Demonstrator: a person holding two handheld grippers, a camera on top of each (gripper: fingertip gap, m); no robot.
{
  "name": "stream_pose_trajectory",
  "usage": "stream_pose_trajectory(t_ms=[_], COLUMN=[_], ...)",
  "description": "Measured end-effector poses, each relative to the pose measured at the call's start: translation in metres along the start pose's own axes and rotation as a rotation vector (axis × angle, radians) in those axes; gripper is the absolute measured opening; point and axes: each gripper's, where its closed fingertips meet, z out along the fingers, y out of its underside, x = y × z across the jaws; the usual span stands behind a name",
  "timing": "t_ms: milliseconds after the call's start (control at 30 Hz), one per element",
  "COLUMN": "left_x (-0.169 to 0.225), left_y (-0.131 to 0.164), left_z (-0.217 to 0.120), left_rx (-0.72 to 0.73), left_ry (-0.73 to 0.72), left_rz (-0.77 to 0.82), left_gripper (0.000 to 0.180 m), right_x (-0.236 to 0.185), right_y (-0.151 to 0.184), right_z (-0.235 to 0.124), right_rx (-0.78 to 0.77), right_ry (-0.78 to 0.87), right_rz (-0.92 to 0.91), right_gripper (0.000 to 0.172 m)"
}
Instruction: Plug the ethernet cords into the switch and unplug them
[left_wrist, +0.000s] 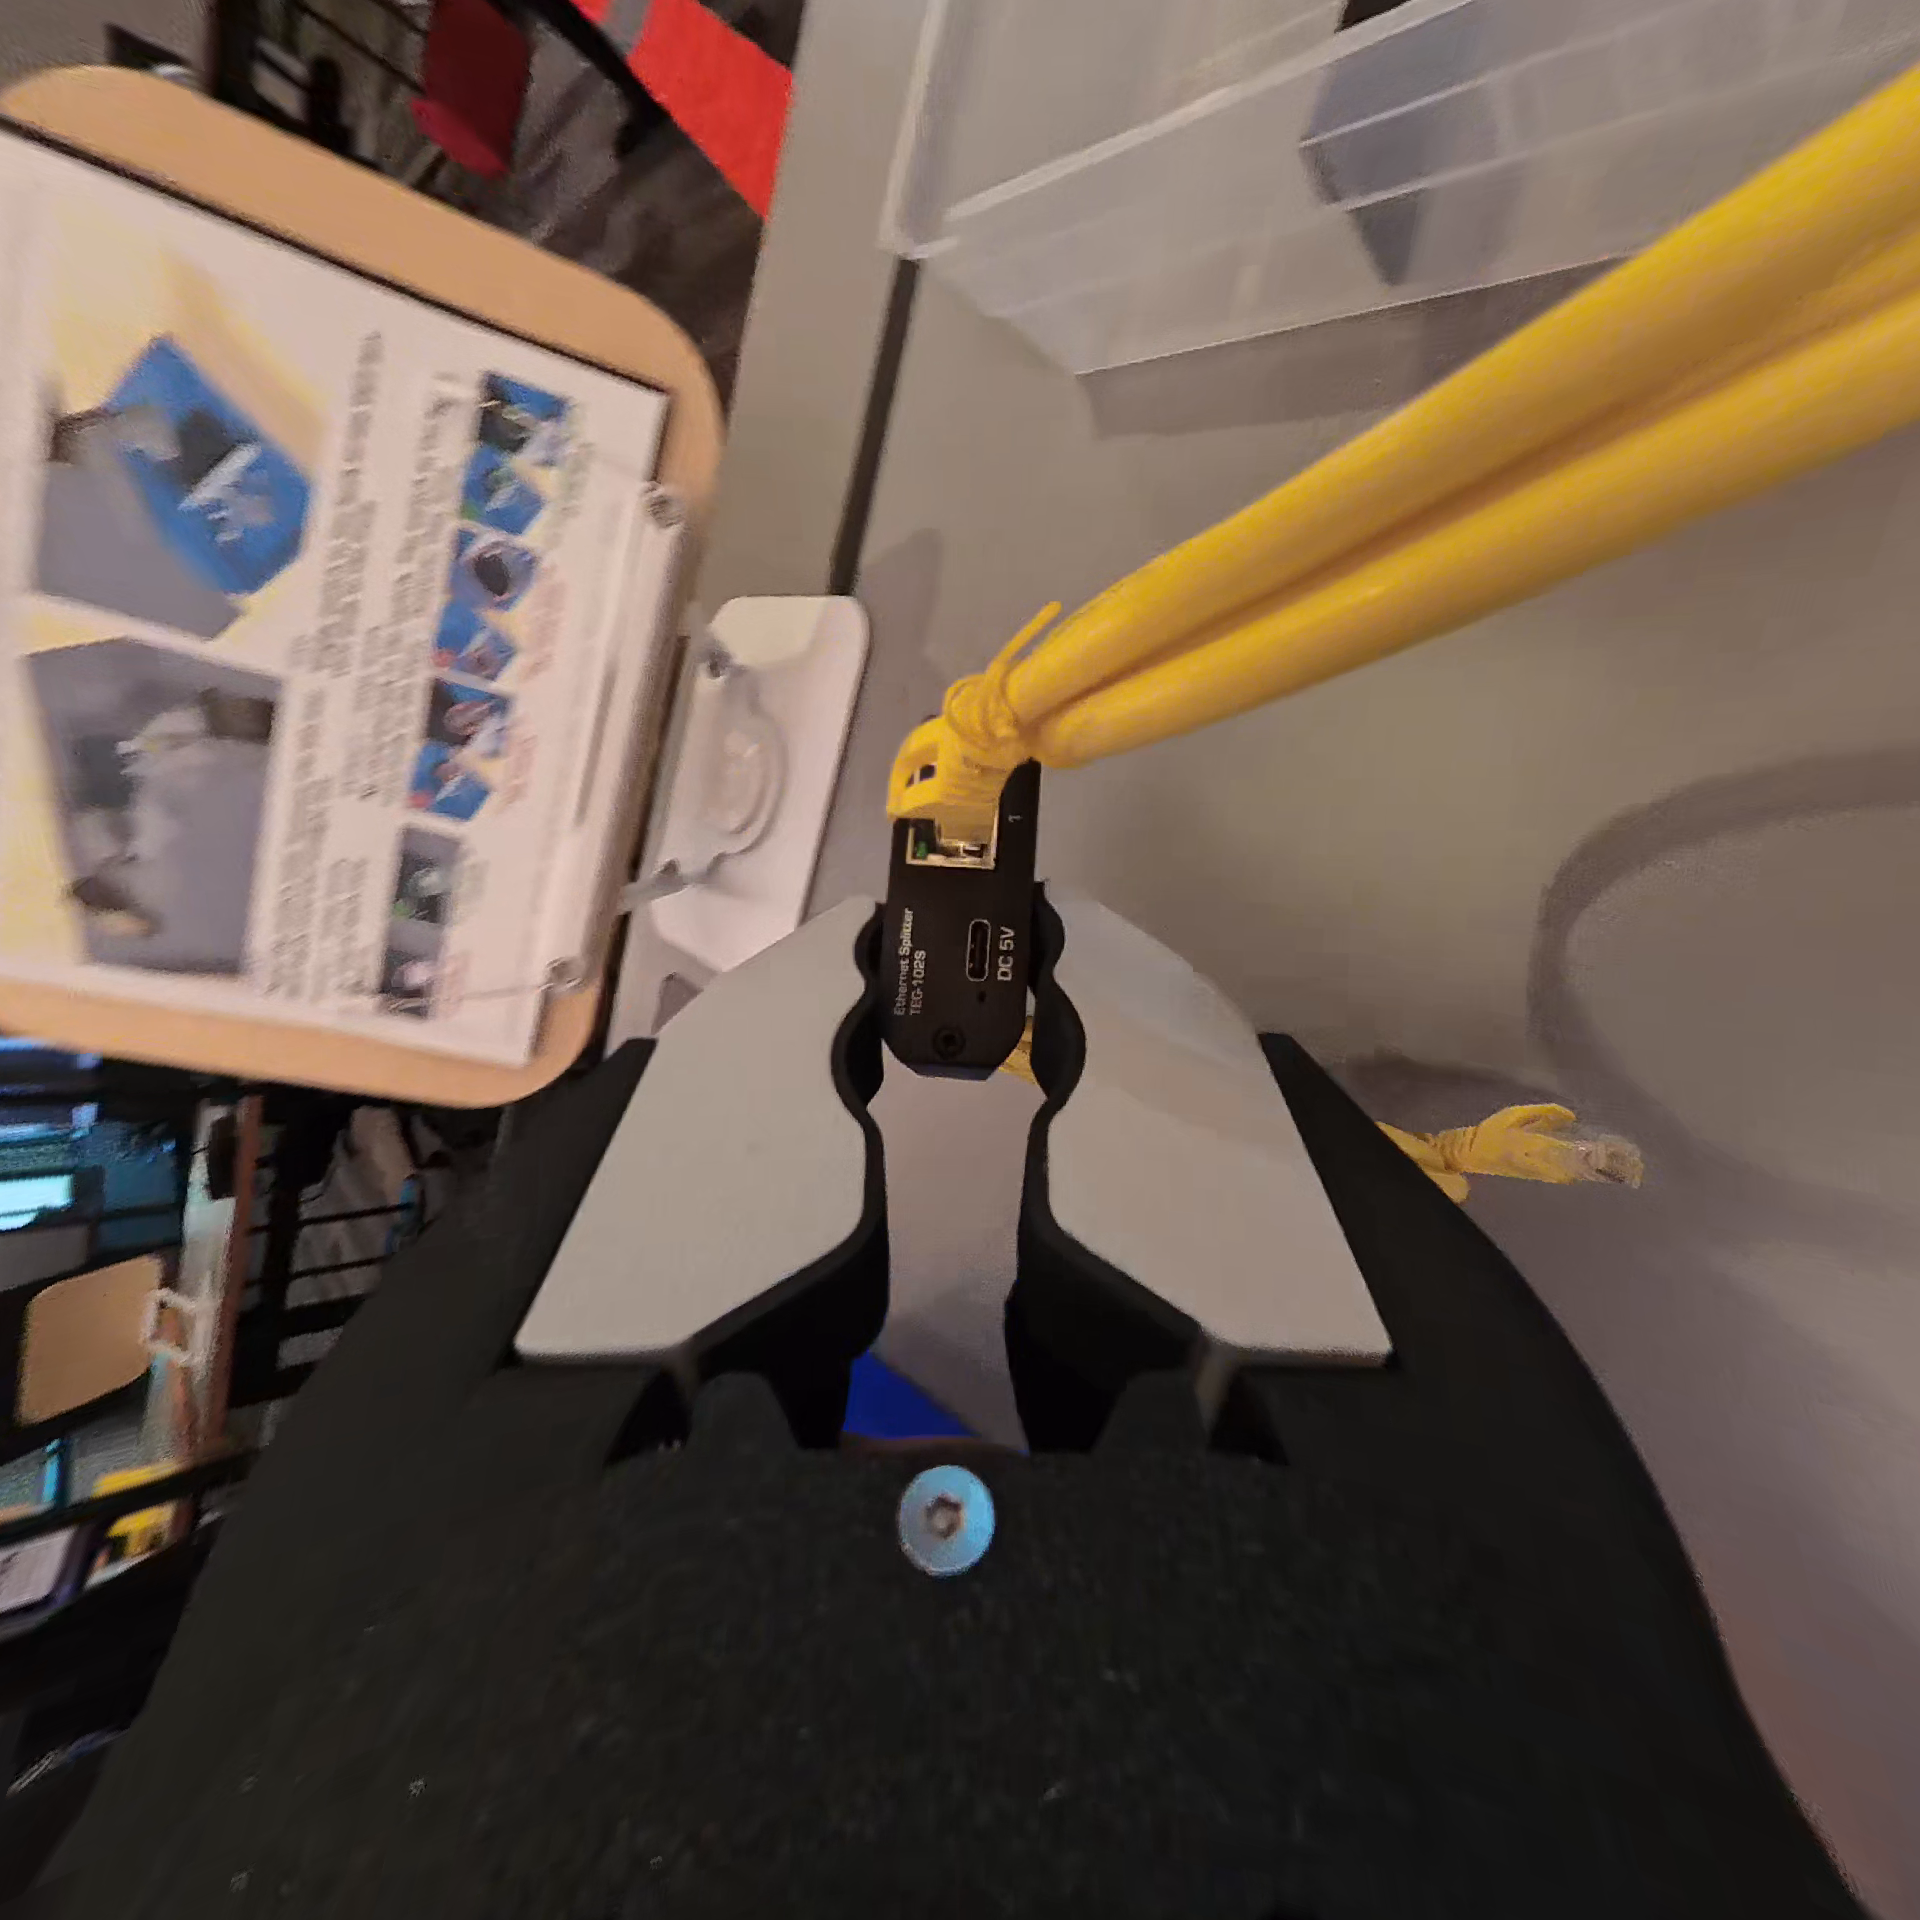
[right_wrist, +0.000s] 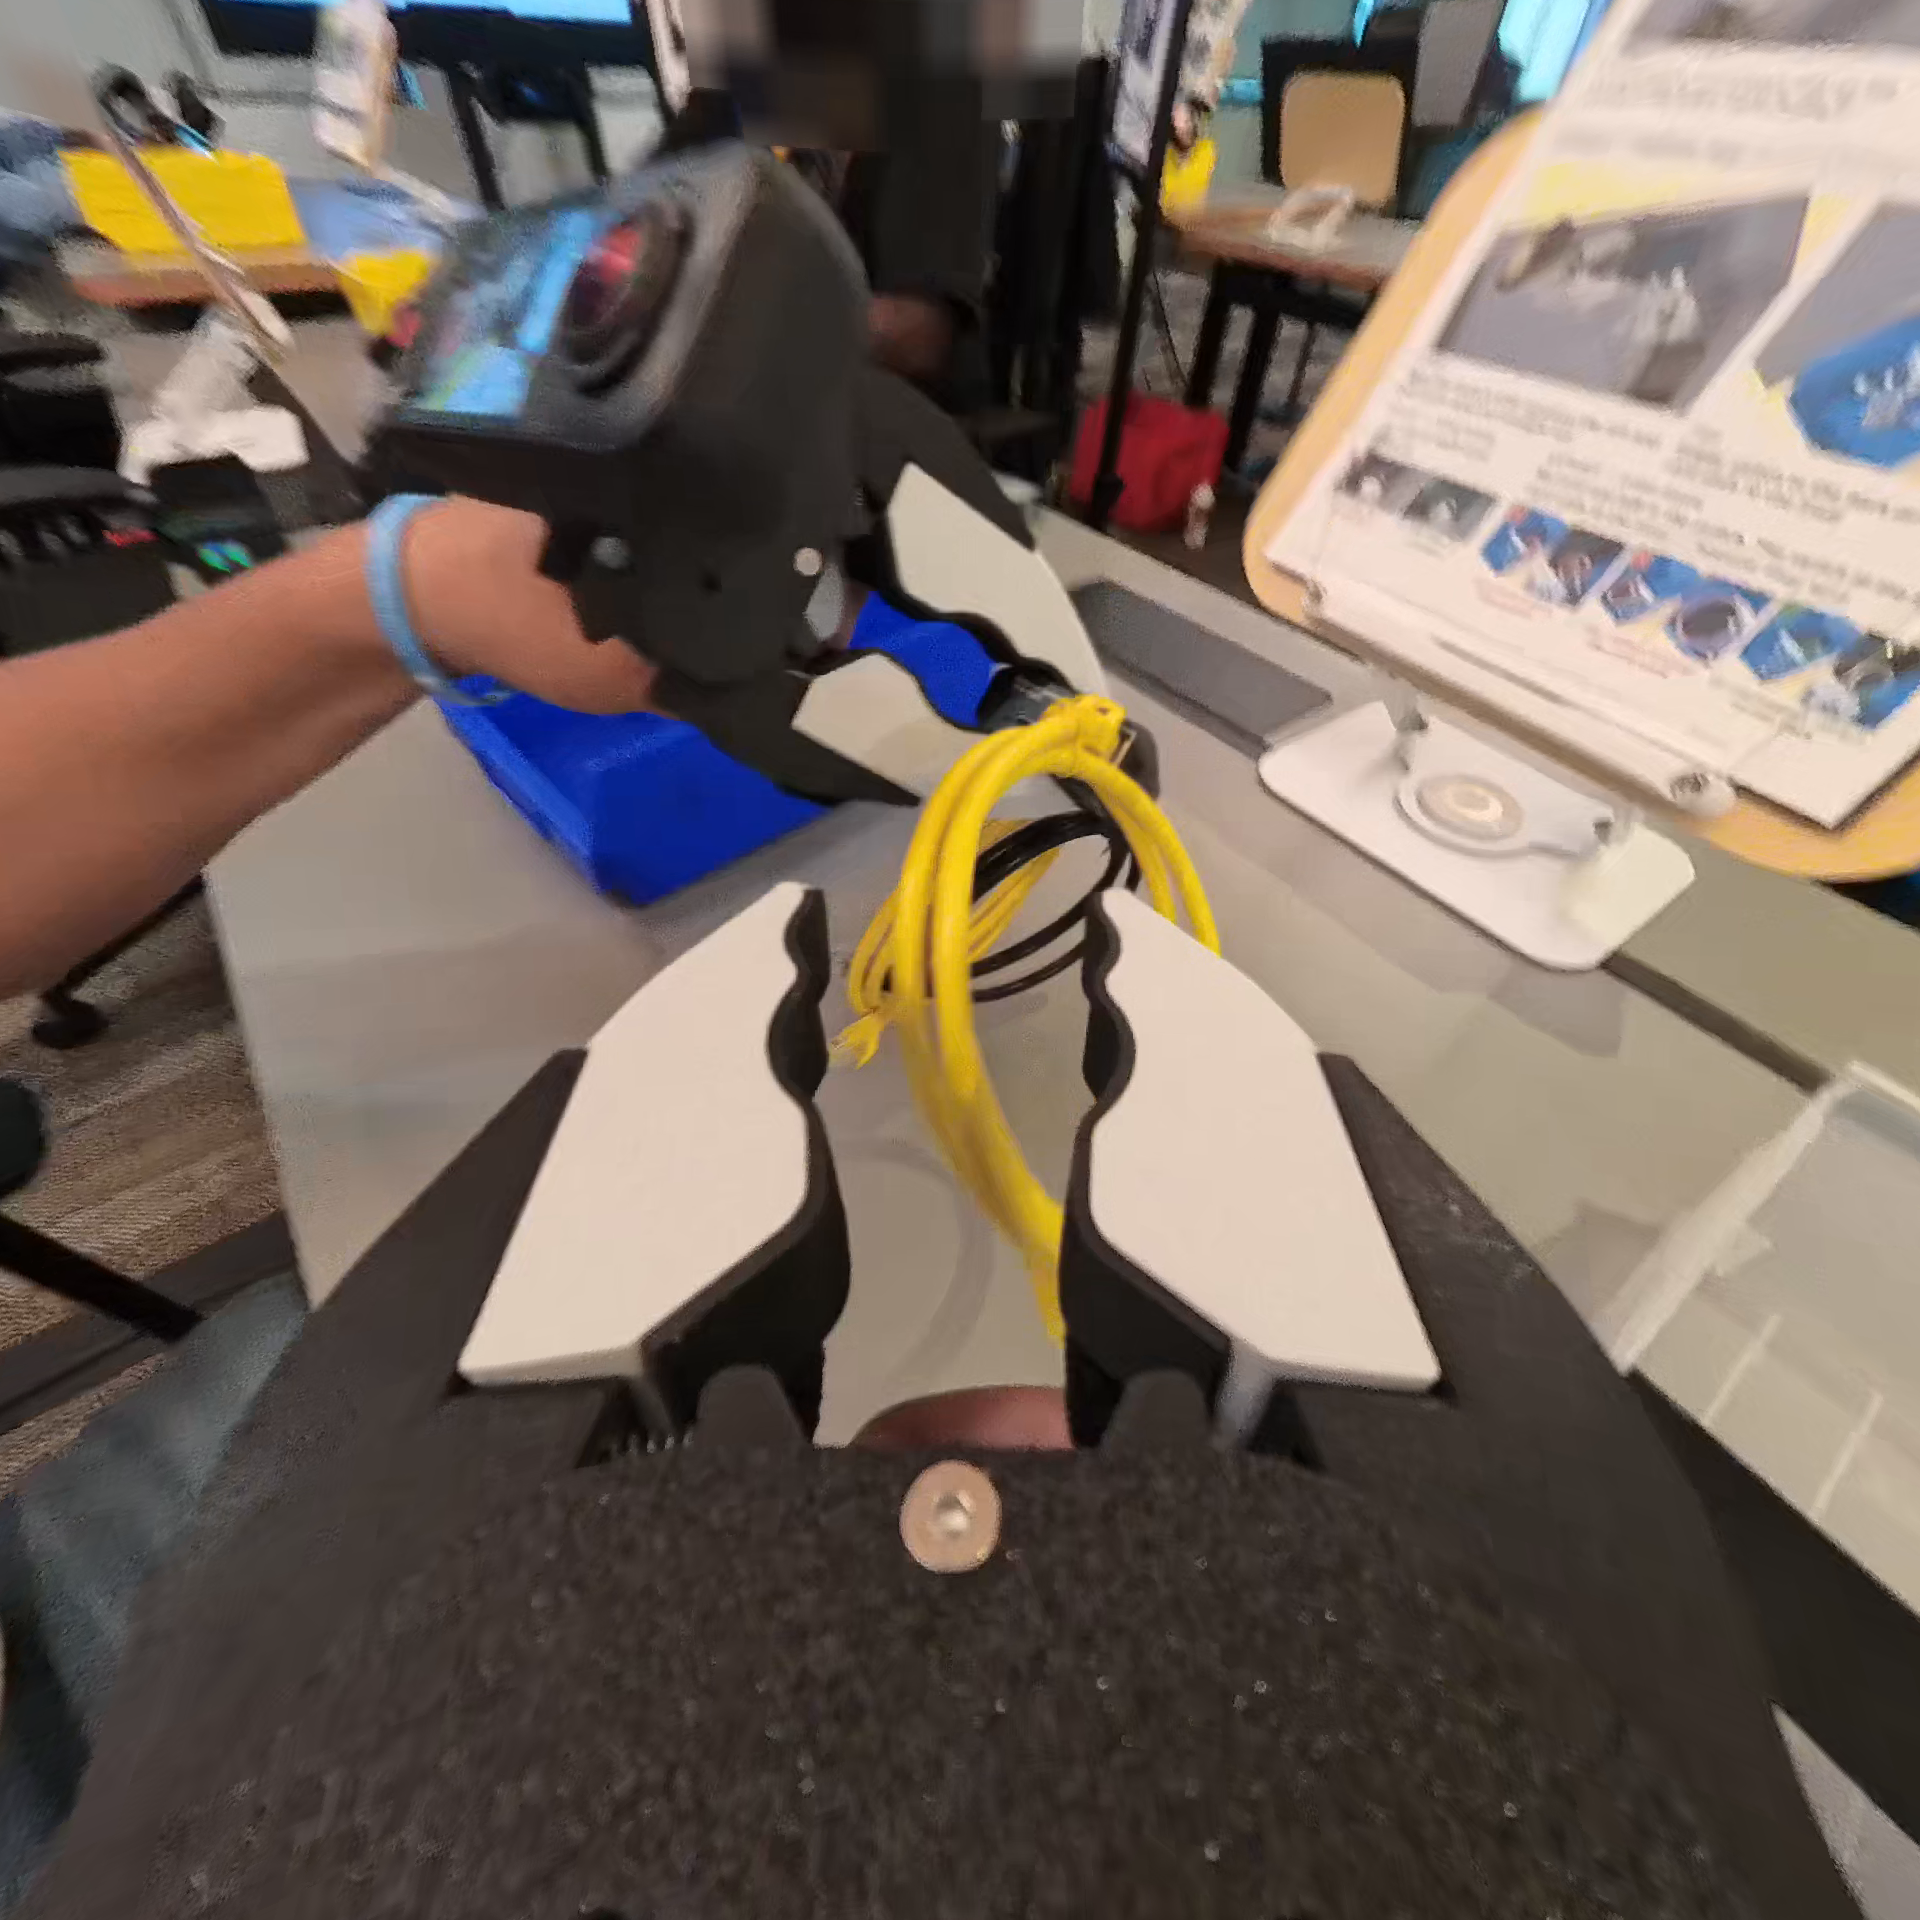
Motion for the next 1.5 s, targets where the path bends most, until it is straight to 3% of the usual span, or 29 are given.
stream_pose_trajectory(t_ms=[67,133,200,400,500,633,767,867,1100,1167,1500], left_x=[0.018,0.022,0.024,0.04,0.044,0.046,0.048,0.051,0.05,0.053,0.055], left_y=[-0.005,-0.006,-0.007,-0.02,-0.01,0.001,0.008,0.015,0.016,0.014,0.011], left_z=[0.013,0.018,0.015,-0.013,-0.014,-0.009,-0.007,-0.002,0.004,0.005,0.01], left_rx=[0.004,0.023,0.065,0.28,0.258,0.24,0.243,0.223,0.262,0.295,0.266], left_ry=[0.032,0.005,-0.01,0.078,0.08,0.04,0.106,0.11,0.076,0.06,0.032], left_rz=[-0.007,-0.014,-0.031,-0.18,-0.15,-0.136,-0.209,-0.194,-0.149,-0.111,-0.034], left_gripper=[0.024,0.024,0.024,0.023,0.023,0.024,0.041,0.045,0.036,0.024,0.024], right_x=[0.013,0.009,0.015,0.031,0.021,0.009,0.004,0.002,-0.003,-0.003,0.009], right_y=[0.021,0.032,0.039,0.034,0.035,0.036,0.031,0.031,0.031,0.033,0.048], right_z=[0.011,0.013,0.008,-0.005,-0.003,0.005,0.008,0.008,0.001,0.0,-0.006], right_rx=[-0.072,-0.098,-0.129,-0.097,-0.065,-0.096,-0.088,-0.083,-0.062,-0.066,-0.119], right_ry=[0.028,-0.043,-0.019,-0.066,-0.162,-0.141,-0.138,-0.147,-0.221,-0.236,-0.23], right_rz=[0.012,0.046,0.017,0.108,0.118,-0.031,-0.067,-0.068,-0.094,-0.09,-0.082], right_gripper=[0.036,0.013,0.011,0.01,0.009,0.009,0.009,0.009,0.009,0.009,0.01])
